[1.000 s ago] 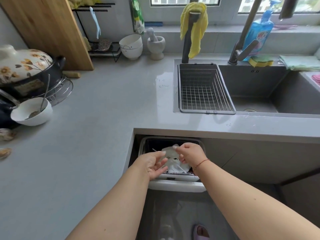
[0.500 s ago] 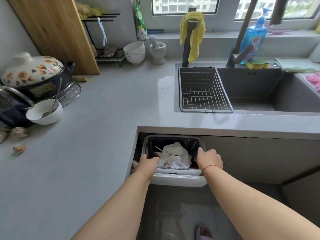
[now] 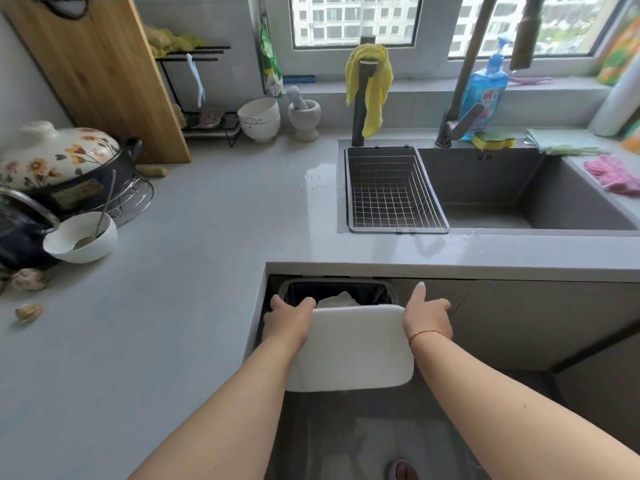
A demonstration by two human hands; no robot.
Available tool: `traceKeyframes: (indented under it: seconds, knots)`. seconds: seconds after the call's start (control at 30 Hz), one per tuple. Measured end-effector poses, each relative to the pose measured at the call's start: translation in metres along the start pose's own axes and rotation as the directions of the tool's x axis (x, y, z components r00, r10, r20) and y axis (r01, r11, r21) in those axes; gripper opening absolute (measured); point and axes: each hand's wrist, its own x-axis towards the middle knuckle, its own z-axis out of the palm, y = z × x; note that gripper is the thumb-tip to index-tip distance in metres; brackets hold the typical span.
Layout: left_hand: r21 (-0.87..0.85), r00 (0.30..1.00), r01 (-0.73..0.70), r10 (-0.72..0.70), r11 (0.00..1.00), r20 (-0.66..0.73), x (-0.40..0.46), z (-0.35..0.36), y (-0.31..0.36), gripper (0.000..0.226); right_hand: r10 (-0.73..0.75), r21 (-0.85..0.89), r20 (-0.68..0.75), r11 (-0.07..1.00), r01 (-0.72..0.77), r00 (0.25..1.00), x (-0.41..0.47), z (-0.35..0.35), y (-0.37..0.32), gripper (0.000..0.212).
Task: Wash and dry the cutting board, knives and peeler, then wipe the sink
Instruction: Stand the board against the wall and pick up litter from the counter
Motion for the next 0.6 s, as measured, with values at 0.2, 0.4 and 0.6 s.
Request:
traceKeyframes:
  seconds: [0.2,0.4,0.6]
  knots:
    - [0.285,0.988,-0.151,0.156,0.947,0.003,0.025,0.005,-0.003,0.077,-0.220,-0.138,0.244,0.956,0.258,0.945,0.010,0.005,-0.012,0.037]
    - [0.555,0.987,-0.114,0.029,0.824,0.159,0.031,0.029,-0.004,0.074,-0.271,-0.199,0.364,0.912,0.359,0.891,0.017,0.021,-0.009,0.043]
    - [0.664,0.953,-0.249,0.301,0.705,0.038,0.027,0.031,0.018,0.048,-0.407,-0.237,0.231,0.857,0.457,0.884,0.015,0.020,-0.015,0.041]
